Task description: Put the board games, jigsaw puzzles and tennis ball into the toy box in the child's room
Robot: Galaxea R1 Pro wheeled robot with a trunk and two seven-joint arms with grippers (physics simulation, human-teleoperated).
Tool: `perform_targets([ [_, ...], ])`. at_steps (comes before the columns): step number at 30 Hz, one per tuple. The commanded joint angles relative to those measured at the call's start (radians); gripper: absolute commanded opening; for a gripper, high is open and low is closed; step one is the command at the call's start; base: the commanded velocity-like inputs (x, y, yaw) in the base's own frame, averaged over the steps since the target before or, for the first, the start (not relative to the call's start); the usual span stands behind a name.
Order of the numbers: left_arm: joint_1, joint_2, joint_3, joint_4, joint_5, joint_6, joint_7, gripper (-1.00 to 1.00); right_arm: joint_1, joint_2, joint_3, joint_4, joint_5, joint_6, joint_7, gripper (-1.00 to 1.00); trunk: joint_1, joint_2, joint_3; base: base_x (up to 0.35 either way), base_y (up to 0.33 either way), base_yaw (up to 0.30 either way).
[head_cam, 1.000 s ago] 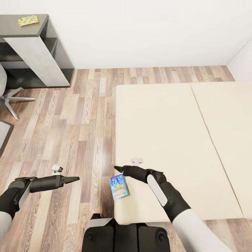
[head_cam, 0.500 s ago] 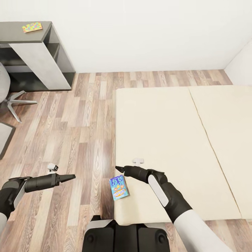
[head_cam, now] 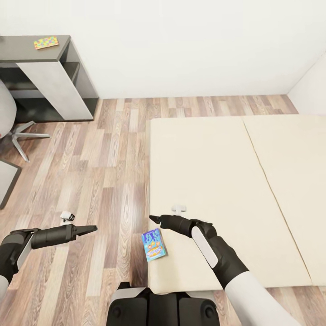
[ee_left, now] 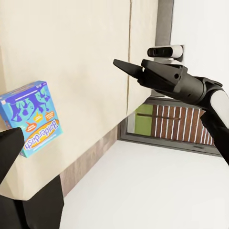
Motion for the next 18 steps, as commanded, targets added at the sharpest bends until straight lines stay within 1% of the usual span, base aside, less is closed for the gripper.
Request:
perform_targets([
  [1,0.000,0.000,0.000,0.000,0.000,0.011,-0.004,1.00,0.000,0.000,-0.001,-0.001,-0.002,0.005,0.001,1.00,0.001,-0.001,0.001,0.000,0.000,0.000],
  [6,0.000,0.000,0.000,0.000,0.000,0.011,-0.004,1.00,0.009,0.003,-0.001,0.000,-0.002,0.005,0.001,1.00,0.001,-0.001,0.009,0.000,0.000,0.000],
  [13,0.000,0.002,0.000,0.000,0.000,0.009,-0.004,1.00,0.013,0.000,-0.006,0.000,-0.004,0.002,0.002,1.00,0.001,-0.001,0.020,0.000,0.000,0.000],
  [18,0.000,0.008,-0.001,0.000,0.002,0.009,-0.004,1.00,0.013,-0.002,-0.007,-0.004,-0.003,0.003,0.001,1.00,0.001,-0.001,0.029,0.000,0.000,0.000],
])
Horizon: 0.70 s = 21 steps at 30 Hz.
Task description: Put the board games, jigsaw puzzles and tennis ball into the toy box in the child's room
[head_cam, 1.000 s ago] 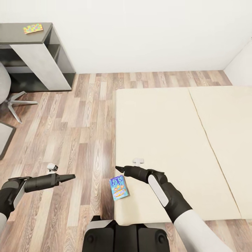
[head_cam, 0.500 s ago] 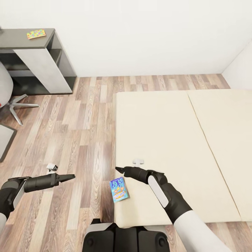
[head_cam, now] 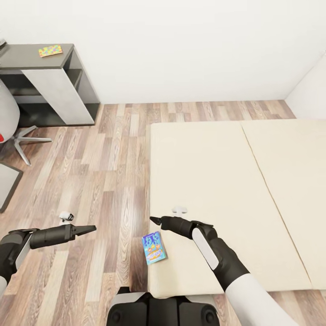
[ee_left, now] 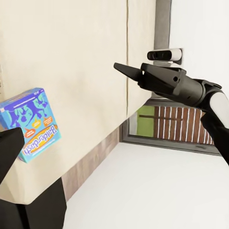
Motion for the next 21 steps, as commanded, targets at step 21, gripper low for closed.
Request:
perform_targets([
  [21,0.001,0.006,0.007,0.000,0.003,-0.002,-0.004,1.00,0.000,0.000,0.002,0.000,-0.001,0.005,-0.001,1.00,0.001,-0.001,0.034,0.000,0.000,0.000],
])
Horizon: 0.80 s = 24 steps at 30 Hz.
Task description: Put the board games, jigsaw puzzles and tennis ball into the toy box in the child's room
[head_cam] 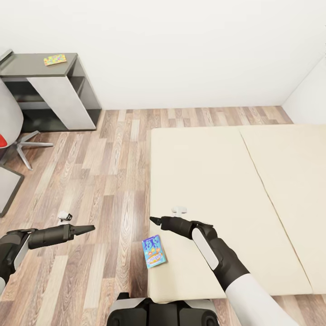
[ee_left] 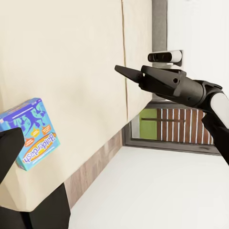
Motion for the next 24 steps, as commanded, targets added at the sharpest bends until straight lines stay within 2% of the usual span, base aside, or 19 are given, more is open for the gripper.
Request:
perform_targets([
  [1,0.000,0.000,0.000,0.000,0.000,0.010,-0.004,1.00,0.000,0.000,-0.001,0.000,-0.002,0.005,0.001,1.00,0.001,-0.001,0.001,0.000,0.000,0.000],
  [24,0.000,-0.003,0.000,0.000,-0.001,0.008,-0.004,1.00,0.009,0.001,-0.002,-0.002,-0.004,0.005,0.001,1.00,0.001,-0.001,0.038,0.000,0.000,0.000],
])
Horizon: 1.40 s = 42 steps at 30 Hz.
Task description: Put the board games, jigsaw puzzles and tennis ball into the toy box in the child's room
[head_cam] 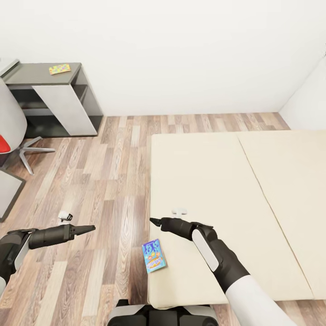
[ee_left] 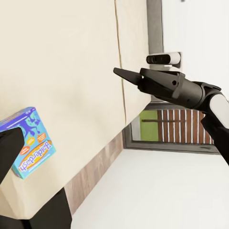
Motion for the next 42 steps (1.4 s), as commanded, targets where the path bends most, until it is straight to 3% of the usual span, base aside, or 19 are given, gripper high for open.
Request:
perform_targets([
  [1,0.000,0.000,0.000,0.000,0.000,0.011,-0.004,1.00,0.000,0.000,0.000,-0.001,-0.002,0.005,0.001,1.00,0.001,-0.001,0.000,0.000,0.000,0.000],
  [42,0.001,-0.005,0.004,0.000,0.000,0.010,-0.004,1.00,0.001,0.000,0.001,0.000,-0.001,0.003,0.000,1.00,0.001,-0.001,0.068,0.000,0.000,0.000],
])
